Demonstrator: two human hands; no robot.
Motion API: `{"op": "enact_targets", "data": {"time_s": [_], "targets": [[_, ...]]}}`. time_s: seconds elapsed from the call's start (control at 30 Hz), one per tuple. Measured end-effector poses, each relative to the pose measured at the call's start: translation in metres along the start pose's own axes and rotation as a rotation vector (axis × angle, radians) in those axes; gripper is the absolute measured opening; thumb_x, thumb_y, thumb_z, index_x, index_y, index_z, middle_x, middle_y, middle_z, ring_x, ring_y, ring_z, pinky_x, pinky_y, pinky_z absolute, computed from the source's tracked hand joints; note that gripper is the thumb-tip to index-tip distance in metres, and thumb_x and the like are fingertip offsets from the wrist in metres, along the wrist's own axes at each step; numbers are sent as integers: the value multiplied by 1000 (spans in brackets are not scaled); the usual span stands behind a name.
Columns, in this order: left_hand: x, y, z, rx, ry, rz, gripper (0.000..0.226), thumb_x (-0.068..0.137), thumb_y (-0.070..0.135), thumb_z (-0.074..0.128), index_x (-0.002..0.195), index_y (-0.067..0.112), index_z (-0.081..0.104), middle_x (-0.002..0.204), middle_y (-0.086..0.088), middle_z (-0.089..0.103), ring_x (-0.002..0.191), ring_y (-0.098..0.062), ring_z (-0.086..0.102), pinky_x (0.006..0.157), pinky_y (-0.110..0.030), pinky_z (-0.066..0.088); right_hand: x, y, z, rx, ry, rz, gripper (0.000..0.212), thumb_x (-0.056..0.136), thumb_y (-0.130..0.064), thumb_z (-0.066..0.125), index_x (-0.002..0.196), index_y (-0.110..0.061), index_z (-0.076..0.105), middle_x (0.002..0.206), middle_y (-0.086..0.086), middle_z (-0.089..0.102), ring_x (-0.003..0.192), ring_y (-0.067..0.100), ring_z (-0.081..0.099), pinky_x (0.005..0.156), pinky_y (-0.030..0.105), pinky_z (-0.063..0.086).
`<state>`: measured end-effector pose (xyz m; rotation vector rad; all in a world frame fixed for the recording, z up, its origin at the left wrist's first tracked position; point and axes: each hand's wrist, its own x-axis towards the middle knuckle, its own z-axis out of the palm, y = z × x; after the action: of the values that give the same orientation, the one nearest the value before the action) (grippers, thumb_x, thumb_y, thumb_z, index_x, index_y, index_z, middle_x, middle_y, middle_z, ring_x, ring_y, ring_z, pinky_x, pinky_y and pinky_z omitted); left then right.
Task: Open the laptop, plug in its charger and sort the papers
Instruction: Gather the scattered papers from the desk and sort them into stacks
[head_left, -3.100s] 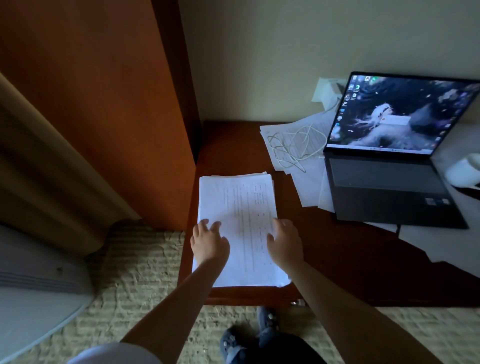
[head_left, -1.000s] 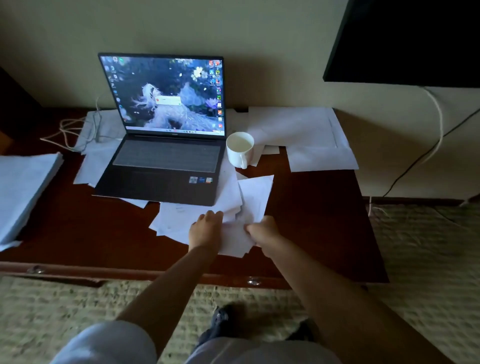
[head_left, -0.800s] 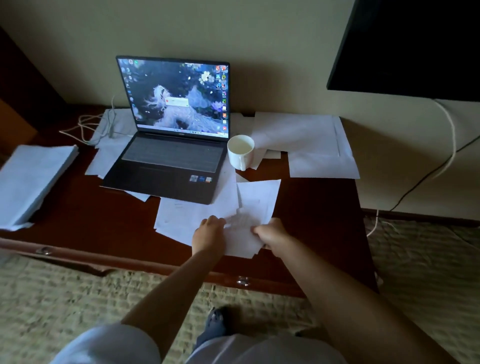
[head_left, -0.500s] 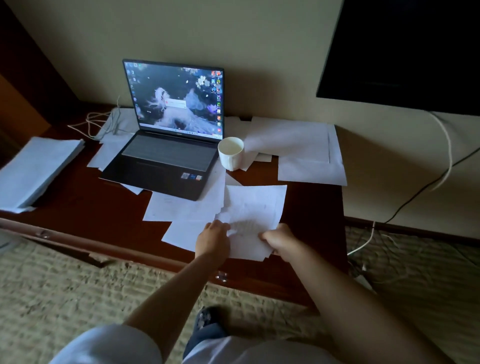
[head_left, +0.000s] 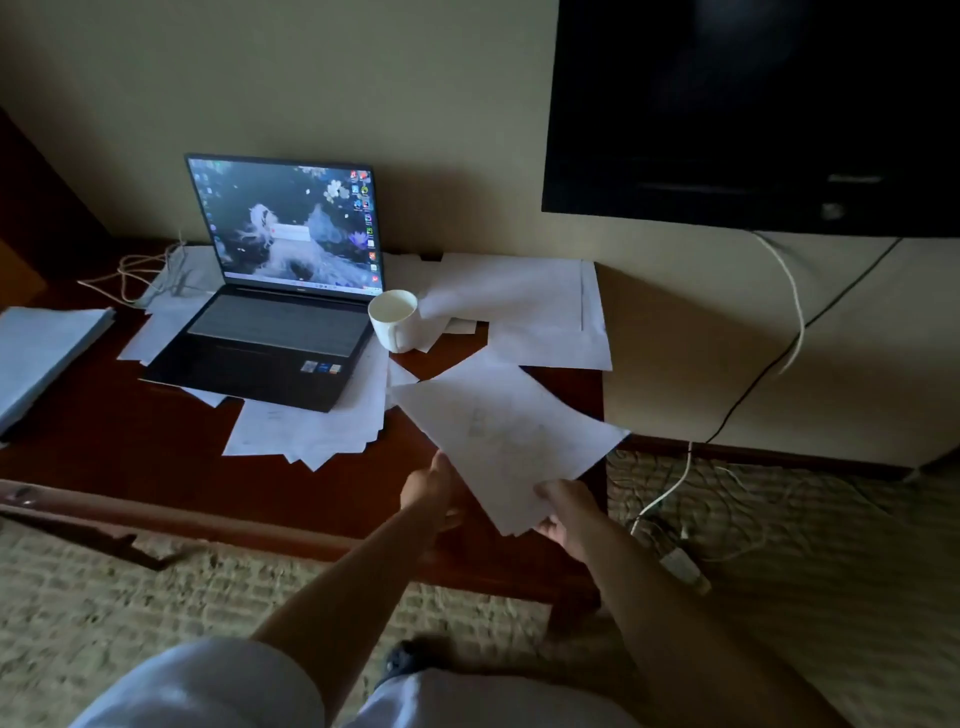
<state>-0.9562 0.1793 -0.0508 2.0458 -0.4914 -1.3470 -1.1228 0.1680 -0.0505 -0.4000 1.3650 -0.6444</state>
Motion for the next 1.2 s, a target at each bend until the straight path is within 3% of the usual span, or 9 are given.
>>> {"op": "enact_targets", "data": {"time_s": [0.2, 0.37, 0.57, 0.67, 0.77, 0.9, 0.97, 1.13, 1.2], "targets": [[-2, -3, 1, -288, 110, -8, 51, 94, 52, 46, 83, 6, 64, 71, -6, 65, 59, -21, 62, 49, -28, 50, -4, 17, 3, -505, -194, 181, 15, 92, -19, 55, 104, -10, 59, 89, 6, 64, 73, 15, 60, 65, 23, 50], [7, -14, -13, -105, 168, 72, 12, 85, 18, 67, 91, 7, 67, 89, -8, 68, 86, -28, 65, 81, -45, 57, -19, 14, 4, -778, -407, 303, 45, 99, -41, 36, 84, -7, 61, 68, 2, 58, 60, 11, 59, 50, 15, 40], [18, -18, -25, -57, 203, 42, 29, 65, -2, 82, 89, 6, 68, 97, -14, 70, 89, -30, 67, 82, -46, 57, 13, 23, 12, -790, 71, -390, 32, 90, -27, 51, 61, -14, 45, 57, 2, 40, 46, 12, 32, 47, 27, 27], [18, -19, -28, -87, 194, 14, 28, 64, 2, 84, 88, 6, 70, 91, -12, 71, 77, -23, 66, 78, -36, 57, 19, 29, 18, -1139, 104, -756, 29, 84, -43, 59, 95, -16, 60, 93, 1, 59, 81, 12, 50, 66, 27, 40], [22, -21, -32, -153, 178, 0, 33, 68, 9, 84, 97, 4, 71, 93, -15, 70, 56, -16, 56, 67, -33, 55, 23, 33, 31, -1405, -84, -793, 65, 76, -57, 62, 129, -23, 45, 132, -4, 40, 124, 17, 34, 97, 34, 36], [23, -24, -36, -302, 89, -24, 24, 86, 9, 68, 110, 5, 65, 93, -14, 66, 62, -19, 58, 62, -32, 56, 30, 43, 45, -1541, -100, -852, 73, 69, -64, 63, 124, -22, 39, 135, -1, 36, 129, 23, 29, 103, 38, 32], [24, -26, -38, -351, 47, -35, 19, 92, 8, 59, 111, 8, 63, 98, -12, 65, 75, -24, 63, 78, -44, 58, 36, 48, 46, -1560, -129, -860, 79, 67, -66, 65, 127, -22, 38, 137, 0, 34, 130, 23, 28, 105, 40, 30], [32, -37, -40, -134, 161, 69, 25, 86, 1, 63, 110, 6, 66, 105, -13, 68, 94, -29, 66, 82, -46, 57, 41, 49, 40, -1278, -166, -1009, 33, 91, -37, 56, 104, -9, 68, 117, 5, 61, 117, 25, 52, 96, 37, 42], [31, -38, -42, -127, 176, 74, 29, 83, 0, 67, 111, 6, 66, 101, -12, 68, 95, -29, 66, 80, -44, 58, 40, 47, 36, -1394, -185, -1029, 38, 88, -40, 59, 111, -11, 64, 125, 4, 57, 123, 25, 48, 99, 35, 40]]}}
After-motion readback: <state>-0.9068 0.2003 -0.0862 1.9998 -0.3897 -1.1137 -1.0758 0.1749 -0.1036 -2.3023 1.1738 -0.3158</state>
